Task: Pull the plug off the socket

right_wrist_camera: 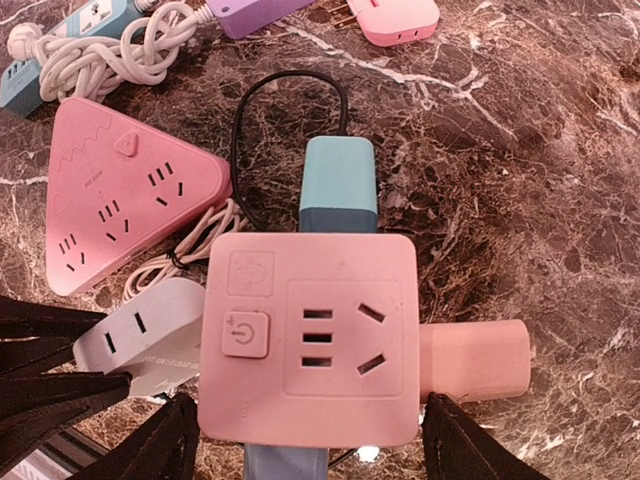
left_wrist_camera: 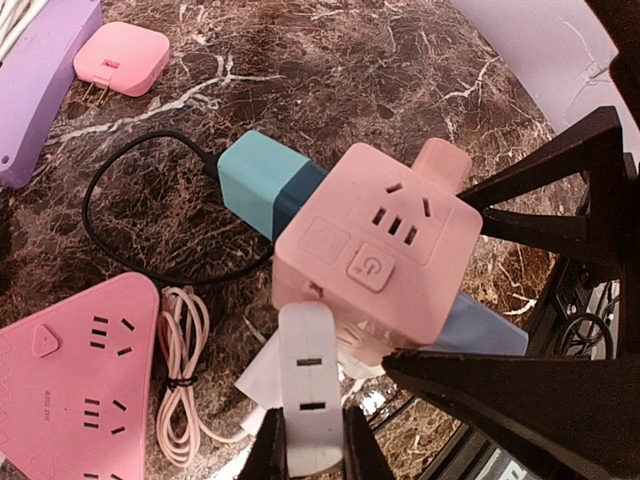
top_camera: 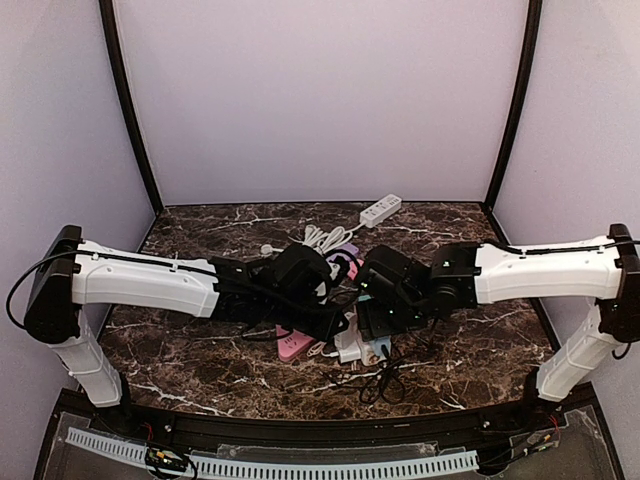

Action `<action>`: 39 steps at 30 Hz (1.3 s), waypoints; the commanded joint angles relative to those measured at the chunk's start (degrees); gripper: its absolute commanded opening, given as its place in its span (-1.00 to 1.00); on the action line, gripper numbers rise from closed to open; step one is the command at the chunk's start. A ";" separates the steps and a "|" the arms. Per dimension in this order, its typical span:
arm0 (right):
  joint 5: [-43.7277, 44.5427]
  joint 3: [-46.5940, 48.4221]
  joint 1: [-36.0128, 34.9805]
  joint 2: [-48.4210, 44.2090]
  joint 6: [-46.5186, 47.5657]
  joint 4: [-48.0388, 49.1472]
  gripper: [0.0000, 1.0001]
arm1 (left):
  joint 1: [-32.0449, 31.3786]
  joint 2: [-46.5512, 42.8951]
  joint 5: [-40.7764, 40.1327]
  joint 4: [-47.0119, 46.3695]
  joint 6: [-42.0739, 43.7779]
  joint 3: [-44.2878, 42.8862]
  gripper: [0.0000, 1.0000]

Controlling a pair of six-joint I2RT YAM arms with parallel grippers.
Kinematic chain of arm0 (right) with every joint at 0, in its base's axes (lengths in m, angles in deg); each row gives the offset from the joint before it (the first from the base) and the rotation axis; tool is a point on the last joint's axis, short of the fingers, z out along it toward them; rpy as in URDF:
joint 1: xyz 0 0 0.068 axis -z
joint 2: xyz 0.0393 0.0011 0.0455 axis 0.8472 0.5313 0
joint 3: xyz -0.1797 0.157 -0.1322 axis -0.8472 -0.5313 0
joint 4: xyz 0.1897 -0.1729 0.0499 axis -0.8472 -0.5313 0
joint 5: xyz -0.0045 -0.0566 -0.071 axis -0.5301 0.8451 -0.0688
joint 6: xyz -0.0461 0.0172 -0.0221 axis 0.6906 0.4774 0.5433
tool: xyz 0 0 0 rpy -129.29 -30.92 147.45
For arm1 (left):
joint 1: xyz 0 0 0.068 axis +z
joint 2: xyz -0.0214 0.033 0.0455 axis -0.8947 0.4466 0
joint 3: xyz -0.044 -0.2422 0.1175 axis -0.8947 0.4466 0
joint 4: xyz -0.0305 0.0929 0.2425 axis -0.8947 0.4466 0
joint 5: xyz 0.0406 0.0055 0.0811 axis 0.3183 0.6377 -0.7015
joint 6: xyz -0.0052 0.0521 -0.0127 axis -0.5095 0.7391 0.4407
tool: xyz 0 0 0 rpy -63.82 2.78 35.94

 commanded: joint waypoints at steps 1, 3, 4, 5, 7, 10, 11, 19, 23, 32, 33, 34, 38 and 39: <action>2.55 2.17 -0.36 1.25 0.74 0.24 0.51 | 0.19 -1.36 1.28 -5.52 -0.41 -2.13 -0.99; 3.09 2.80 -0.35 1.77 0.95 0.24 0.49 | 0.19 -1.36 1.36 -5.69 -0.35 -2.14 -0.99; 3.24 2.97 -0.28 2.03 1.14 0.33 0.48 | 0.19 -1.39 1.38 -5.78 -0.34 -2.14 -0.99; 3.44 3.20 -0.34 2.36 1.22 0.33 0.48 | 0.19 -1.35 1.43 -5.81 -0.28 -2.13 -0.99; 3.67 3.36 -0.28 2.85 1.46 0.27 0.46 | 0.19 -1.34 1.39 -5.89 -0.26 -2.13 -0.99; 3.69 3.30 -0.21 3.47 1.53 0.33 0.43 | 0.19 -1.39 1.40 -5.91 -0.25 -2.00 -0.99; 3.66 3.14 -0.20 3.52 1.47 0.31 0.42 | 0.19 -1.45 1.40 -5.92 -0.17 -1.98 -0.99; 3.86 0.85 0.40 2.50 0.80 0.27 0.10 | 0.27 -2.38 1.39 -6.98 0.76 -0.67 -0.99; 3.66 -1.95 0.98 0.14 1.86 1.69 -0.18 | 0.74 -3.18 5.11 -8.64 2.27 0.91 -0.99; 0.73 -8.63 1.48 -5.81 7.77 10.25 -0.57 | 3.19 -4.57 13.59 -13.34 7.41 6.23 -0.99; 0.60 -8.71 1.51 -5.91 8.00 10.47 -0.58 | 3.18 -4.30 14.26 -13.67 7.71 6.24 -0.98; 0.41 -8.70 1.50 -5.96 8.33 10.67 -0.62 | 3.22 -4.14 14.55 -13.84 8.20 6.19 -0.96; -0.26 -8.68 1.44 -6.04 8.79 11.30 -0.65 | 3.21 -3.05 15.16 -14.97 9.67 5.88 -0.53; -0.32 -8.76 1.45 -6.09 8.87 11.32 -0.65 | 3.24 -2.69 15.11 -15.07 9.85 5.83 -0.45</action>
